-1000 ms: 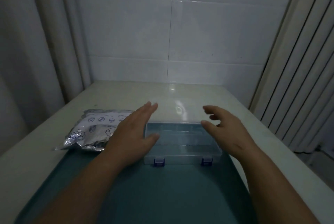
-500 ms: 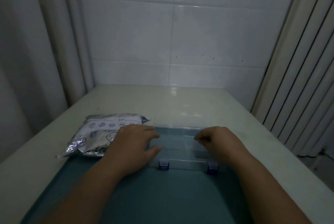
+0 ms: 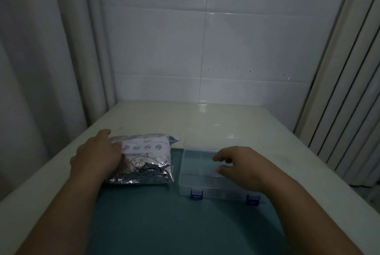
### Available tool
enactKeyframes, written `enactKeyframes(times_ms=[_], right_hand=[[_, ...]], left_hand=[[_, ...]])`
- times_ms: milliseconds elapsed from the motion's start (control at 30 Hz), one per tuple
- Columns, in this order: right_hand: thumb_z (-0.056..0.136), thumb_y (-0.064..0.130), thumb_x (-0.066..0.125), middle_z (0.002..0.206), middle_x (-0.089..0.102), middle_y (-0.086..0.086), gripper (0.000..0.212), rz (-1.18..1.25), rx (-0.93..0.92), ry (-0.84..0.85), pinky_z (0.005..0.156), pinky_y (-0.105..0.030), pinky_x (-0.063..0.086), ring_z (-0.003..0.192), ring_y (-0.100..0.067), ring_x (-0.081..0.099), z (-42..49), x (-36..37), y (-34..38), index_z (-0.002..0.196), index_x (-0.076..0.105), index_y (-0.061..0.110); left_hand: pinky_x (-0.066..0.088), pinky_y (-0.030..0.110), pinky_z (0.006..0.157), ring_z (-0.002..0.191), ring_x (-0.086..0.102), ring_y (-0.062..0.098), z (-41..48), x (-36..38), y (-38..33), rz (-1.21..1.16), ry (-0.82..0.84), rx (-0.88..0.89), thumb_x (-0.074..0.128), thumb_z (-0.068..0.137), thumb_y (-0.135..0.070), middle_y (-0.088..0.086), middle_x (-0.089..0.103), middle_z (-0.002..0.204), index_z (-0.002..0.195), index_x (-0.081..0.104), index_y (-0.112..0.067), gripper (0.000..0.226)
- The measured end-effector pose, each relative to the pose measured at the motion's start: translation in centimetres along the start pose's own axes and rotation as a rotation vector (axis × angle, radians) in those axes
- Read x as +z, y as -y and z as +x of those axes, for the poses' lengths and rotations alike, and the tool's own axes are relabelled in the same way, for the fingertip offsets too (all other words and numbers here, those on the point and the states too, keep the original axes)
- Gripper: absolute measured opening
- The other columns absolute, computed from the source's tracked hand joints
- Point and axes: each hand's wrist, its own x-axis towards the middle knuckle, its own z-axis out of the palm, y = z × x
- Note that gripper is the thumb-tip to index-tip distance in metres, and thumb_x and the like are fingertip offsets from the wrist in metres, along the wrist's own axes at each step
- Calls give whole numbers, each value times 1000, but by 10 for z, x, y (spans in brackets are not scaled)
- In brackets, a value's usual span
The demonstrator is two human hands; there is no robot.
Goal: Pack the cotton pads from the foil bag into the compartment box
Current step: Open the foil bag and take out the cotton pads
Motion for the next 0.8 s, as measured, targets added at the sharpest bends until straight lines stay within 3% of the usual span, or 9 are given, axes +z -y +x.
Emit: enactKeyframes(times_ms=[100,167,267,333,433,500,633,700,800], right_hand=[[93,42,56,138,53,8,45,-12,-7,99,103,-28,39,123,-12,50,6,-2,16,136,51,30],[93,40,57,138,53,7,46,17,-3,100,100,-25,38,123,-12,51,12,1,20,137,50,28],[93,29,58,136,56,5,44,49,13,90,102,-25,40,121,-13,54,17,16,20,136,52,26],[92,17,57,132,60,4,43,70,10,77,102,-28,44,117,-11,58,17,27,14,133,55,28],[91,8,54,117,65,8,41,98,4,27,95,-24,49,104,-7,62,15,34,5,123,62,33],[91,2,52,110,67,9,43,99,-1,5,91,-21,49,98,-6,63,16,35,1,118,65,33],[94,6,51,109,67,10,37,97,12,-21,87,-19,48,98,-7,64,20,37,3,116,66,32],[94,6,51,111,68,10,37,93,14,-36,87,-19,48,97,-5,63,21,39,3,116,66,32],[93,8,51,113,69,10,37,75,-3,-50,85,-18,46,97,-5,63,22,42,3,115,66,33]], left_hand=[[39,40,99,125,48,37,8,3,9,-99,83,-120,46,89,-53,17,48,142,141,40,-14,65],[42,37,90,115,56,36,9,6,8,-143,124,-148,52,89,-53,22,56,132,126,56,-3,62],[43,31,64,73,63,27,6,6,8,-361,132,-190,66,83,-47,17,69,81,80,70,-2,46],[39,29,55,62,59,23,4,5,9,-499,117,-199,74,80,-34,12,63,66,74,69,1,36],[35,29,53,65,59,26,3,5,6,-514,73,-173,72,81,-17,12,61,64,67,64,-3,22],[36,31,59,75,59,29,2,5,2,-470,36,-173,70,82,-17,15,65,78,76,62,-5,16],[41,35,75,101,57,34,0,6,0,-449,85,-200,68,83,-42,19,58,118,120,47,-2,59],[42,34,71,93,59,29,0,6,1,-469,109,-190,70,79,-49,13,61,110,118,52,-3,63],[51,33,68,74,66,26,-1,8,2,-567,134,-175,79,74,-37,11,72,85,93,70,-5,39]])
